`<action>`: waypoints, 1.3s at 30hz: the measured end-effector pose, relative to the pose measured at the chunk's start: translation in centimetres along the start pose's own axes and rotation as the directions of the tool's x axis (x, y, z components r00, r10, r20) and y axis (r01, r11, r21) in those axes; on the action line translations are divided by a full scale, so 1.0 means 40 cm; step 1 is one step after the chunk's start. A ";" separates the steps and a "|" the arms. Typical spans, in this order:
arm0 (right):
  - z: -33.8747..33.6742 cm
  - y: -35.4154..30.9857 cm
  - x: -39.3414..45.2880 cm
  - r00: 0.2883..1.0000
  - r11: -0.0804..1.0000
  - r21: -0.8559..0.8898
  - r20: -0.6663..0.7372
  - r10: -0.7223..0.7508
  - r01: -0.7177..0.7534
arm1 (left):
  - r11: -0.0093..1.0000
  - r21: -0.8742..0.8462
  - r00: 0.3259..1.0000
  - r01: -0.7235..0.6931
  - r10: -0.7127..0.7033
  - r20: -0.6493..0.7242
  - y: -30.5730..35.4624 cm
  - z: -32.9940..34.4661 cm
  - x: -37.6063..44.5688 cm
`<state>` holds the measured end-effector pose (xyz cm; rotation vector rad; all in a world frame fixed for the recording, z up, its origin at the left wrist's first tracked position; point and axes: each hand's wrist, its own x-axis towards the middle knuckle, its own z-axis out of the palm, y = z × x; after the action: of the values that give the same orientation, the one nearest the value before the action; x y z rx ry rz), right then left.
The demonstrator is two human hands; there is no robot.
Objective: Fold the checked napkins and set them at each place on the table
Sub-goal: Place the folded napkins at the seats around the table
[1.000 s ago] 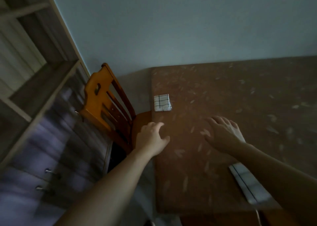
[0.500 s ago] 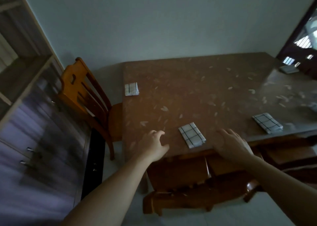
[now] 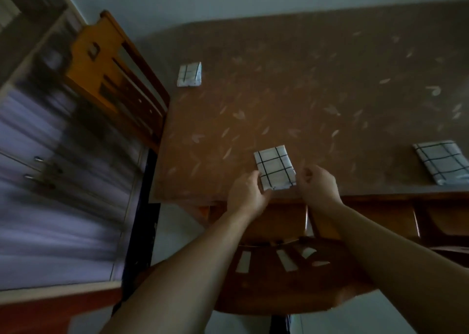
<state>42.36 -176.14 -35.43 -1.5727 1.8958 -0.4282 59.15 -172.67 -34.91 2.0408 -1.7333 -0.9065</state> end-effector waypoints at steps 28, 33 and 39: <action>0.121 -0.057 0.027 0.996 0.991 0.129 0.087 -0.033 0.022 | 0.993 -0.110 0.983 0.037 -0.056 -0.173 -0.116 0.014 0.024; 0.064 -0.062 0.035 0.996 0.997 0.068 0.079 -0.051 0.045 | 1.000 0.007 0.975 -0.007 0.008 -0.222 -0.091 -0.030 0.026; -0.189 -0.038 0.051 0.980 0.959 -0.216 -0.039 -0.195 0.182 | 0.988 0.147 0.951 -0.049 0.091 -0.297 0.031 -0.127 0.009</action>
<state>38.43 -179.52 -29.40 -1.9110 1.8939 -0.3678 61.47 -174.08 -30.43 2.0589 -1.7247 -0.4323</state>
